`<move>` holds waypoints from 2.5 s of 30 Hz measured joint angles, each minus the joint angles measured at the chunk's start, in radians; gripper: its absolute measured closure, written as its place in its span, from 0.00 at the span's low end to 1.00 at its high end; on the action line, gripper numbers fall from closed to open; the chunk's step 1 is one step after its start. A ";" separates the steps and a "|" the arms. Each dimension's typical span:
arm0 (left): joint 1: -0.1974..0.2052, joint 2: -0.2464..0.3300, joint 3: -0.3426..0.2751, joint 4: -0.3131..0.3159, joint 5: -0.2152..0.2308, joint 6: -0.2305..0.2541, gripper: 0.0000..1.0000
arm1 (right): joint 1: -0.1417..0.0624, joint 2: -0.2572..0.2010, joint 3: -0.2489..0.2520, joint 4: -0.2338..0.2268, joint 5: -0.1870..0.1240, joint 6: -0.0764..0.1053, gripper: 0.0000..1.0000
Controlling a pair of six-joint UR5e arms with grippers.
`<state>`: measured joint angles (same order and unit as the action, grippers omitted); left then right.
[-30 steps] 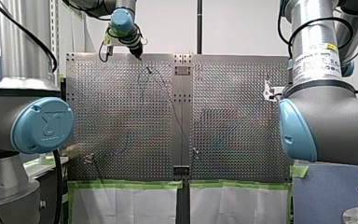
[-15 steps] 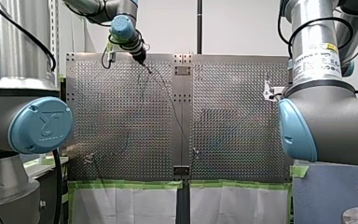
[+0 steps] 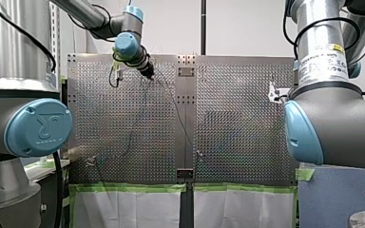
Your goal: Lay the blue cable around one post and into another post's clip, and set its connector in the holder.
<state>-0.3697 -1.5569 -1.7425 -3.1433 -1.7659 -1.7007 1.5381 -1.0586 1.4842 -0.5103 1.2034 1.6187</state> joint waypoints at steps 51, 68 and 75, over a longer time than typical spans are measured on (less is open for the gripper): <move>-0.022 -0.169 -0.435 0.435 0.031 -0.015 0.00 | 0.000 0.002 0.000 0.012 0.001 0.002 0.00; -0.027 -0.169 -0.583 0.599 0.099 -0.087 0.00 | 0.001 0.002 0.000 0.014 0.001 0.000 0.00; -0.027 -0.169 -0.587 0.658 0.117 -0.133 0.00 | 0.001 0.002 0.000 0.011 -0.001 0.002 0.00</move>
<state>-0.3970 -1.7262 -2.3294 -2.4856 -1.6486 -1.8337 1.5392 -1.0564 1.4843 -0.4994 1.2027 1.6205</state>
